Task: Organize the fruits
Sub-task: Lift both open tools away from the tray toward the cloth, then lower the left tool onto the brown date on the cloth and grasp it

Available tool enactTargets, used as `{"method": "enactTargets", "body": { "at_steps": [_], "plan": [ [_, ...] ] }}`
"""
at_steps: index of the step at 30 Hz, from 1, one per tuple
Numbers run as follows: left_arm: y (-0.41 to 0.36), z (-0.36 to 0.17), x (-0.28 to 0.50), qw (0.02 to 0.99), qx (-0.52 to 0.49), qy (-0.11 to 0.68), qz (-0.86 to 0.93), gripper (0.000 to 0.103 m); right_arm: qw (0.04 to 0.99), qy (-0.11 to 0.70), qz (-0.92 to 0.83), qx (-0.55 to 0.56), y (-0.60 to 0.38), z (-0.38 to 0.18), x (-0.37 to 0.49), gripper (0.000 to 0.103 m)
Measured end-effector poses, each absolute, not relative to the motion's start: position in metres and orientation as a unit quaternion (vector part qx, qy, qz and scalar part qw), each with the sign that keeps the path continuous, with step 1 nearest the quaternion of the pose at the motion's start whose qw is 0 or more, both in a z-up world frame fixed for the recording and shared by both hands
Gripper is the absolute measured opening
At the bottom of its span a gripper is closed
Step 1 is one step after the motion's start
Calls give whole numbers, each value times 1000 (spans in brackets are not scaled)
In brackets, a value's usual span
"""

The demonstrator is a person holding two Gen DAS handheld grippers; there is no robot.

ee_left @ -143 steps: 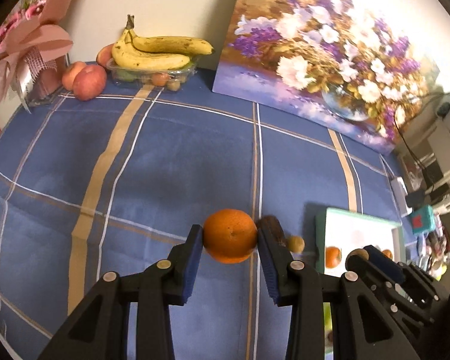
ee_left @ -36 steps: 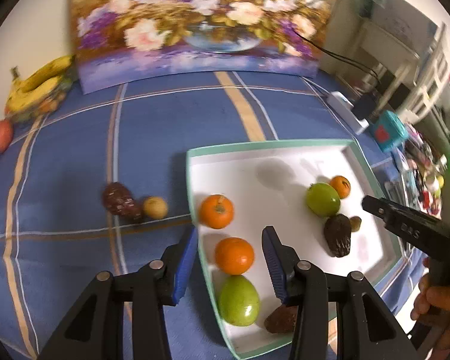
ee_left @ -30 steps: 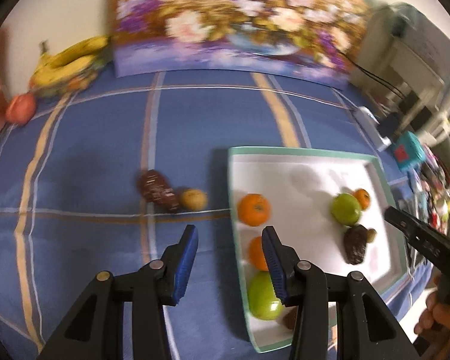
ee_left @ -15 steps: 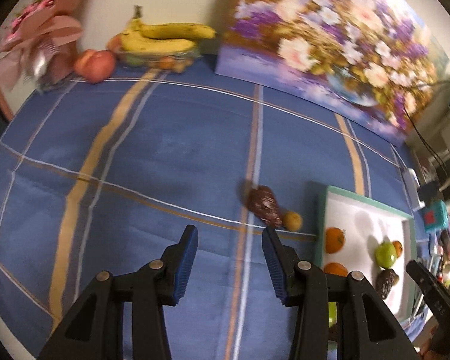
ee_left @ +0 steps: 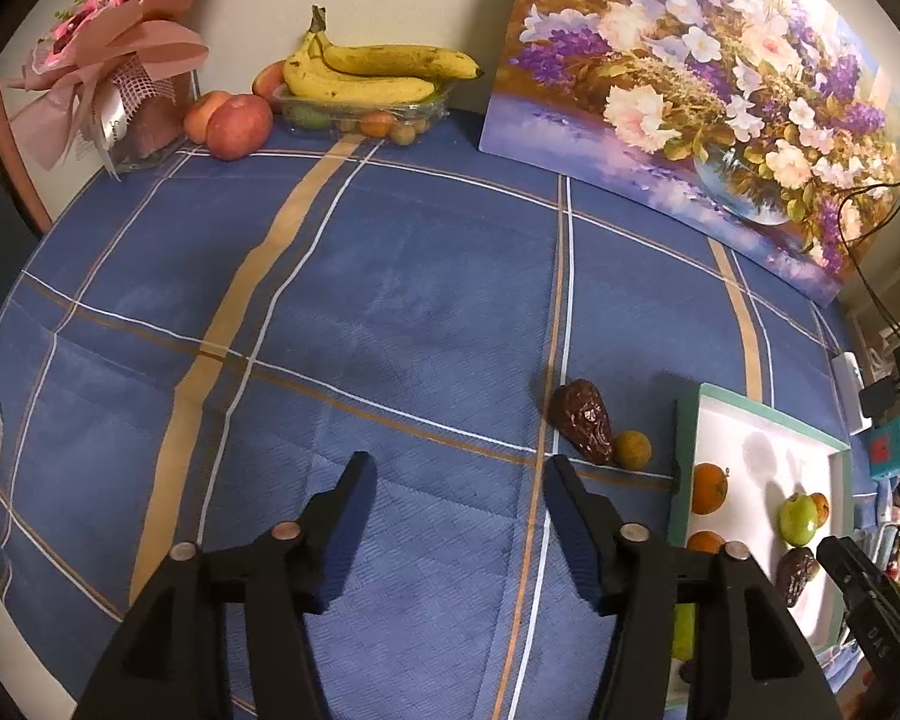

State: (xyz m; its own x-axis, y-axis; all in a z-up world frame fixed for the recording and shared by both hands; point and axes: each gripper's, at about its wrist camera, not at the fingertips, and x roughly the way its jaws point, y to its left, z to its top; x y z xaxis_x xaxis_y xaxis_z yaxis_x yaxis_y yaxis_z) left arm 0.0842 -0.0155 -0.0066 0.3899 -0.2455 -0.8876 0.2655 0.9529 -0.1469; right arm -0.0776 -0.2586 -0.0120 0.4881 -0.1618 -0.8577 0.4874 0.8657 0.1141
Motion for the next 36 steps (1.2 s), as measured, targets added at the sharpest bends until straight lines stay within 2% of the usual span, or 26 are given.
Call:
{"method": "enactTargets", "body": {
  "at_steps": [2, 4, 7, 9, 15, 20, 23, 36],
  "plan": [
    [-16, -8, 84, 833, 13, 533, -149, 73, 844, 472, -190, 171, -257, -14, -76, 44],
    [-16, -10, 85, 833, 18, 534, -142, 85, 843, 475, -188, 168, -255, -15, -75, 51],
    [-14, -13, 86, 835, 23, 533, -133, 96, 842, 478, -191, 160, -253, -17, -74, 61],
    [-13, -14, 86, 836, 25, 532, -129, 100, 842, 480, -192, 155, -252, -17, -73, 74],
    [-11, -15, 86, 839, 30, 528, -125, 103, 844, 481, -192, 142, -249, -20, -71, 86],
    [-9, -16, 87, 840, 27, 528, -121, 103, 848, 476, -191, 131, -245, -22, -69, 88],
    [-9, -18, 89, 839, 23, 530, -121, 103, 850, 473, -192, 134, -244, -23, -68, 98],
    [-17, -26, 110, 831, 19, 542, -127, 103, 853, 474, -167, 140, -234, -30, -41, 98]
  ]
}}
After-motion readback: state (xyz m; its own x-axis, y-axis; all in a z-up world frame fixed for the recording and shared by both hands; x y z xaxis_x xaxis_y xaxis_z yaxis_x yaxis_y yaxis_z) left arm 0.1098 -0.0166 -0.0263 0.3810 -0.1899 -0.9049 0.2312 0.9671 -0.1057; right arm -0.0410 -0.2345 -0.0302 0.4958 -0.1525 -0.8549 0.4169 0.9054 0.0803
